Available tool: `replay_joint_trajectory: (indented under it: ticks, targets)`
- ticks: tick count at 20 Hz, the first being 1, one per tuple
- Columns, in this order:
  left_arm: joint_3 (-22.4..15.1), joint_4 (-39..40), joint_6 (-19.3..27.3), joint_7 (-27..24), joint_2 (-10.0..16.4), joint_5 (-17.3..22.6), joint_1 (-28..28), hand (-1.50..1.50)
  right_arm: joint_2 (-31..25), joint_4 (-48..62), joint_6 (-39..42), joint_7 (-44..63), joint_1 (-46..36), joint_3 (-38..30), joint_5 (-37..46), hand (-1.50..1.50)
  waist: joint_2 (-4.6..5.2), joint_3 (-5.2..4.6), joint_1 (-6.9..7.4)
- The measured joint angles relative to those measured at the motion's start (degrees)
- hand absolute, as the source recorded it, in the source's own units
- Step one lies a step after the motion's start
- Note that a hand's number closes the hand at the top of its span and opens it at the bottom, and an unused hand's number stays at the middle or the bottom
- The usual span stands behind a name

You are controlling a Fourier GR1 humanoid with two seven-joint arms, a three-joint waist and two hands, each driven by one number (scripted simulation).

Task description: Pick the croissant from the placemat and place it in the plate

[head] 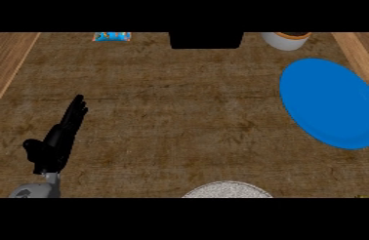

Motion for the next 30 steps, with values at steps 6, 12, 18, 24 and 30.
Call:
replay_joint_trajectory:
  ticks: [6, 12, 18, 24, 30]
  targets:
    - [0.3, 0.15, -0.56, 0.44, -1.13, -1.05, -0.8, 0.0, -0.48, -0.29, 2.9, 1.71, -5.27, 0.07, 0.29, 1.5, 0.07, -0.04, 0.7]
    - [1.04, 0.76, -1.62, -0.07, -1.54, -1.72, -0.84, 0.0, 0.65, -3.46, 4.56, 7.85, -11.6, 4.5, 3.07, 1.5, 0.11, -0.07, 1.04]
    - [0.88, 1.28, -1.26, -1.15, -2.61, -3.24, -0.59, 0.0, 5.08, -6.93, 4.84, 15.76, -19.17, 11.11, 6.44, 1.5, 0.17, -0.05, 1.36]
    - [1.91, 1.41, -2.48, -0.12, -2.46, -3.07, -1.62, 0.0, 10.71, -3.21, 2.75, 18.26, -27.63, 16.66, 11.33, 1.5, 0.22, -0.05, 1.51]
    - [2.59, 0.3, -3.23, 0.62, -2.36, -3.23, -1.66, 0.0, 17.47, 2.19, -1.4, 21.15, -34.53, 18.46, 14.08, 1.5, 0.26, -0.01, 1.69]
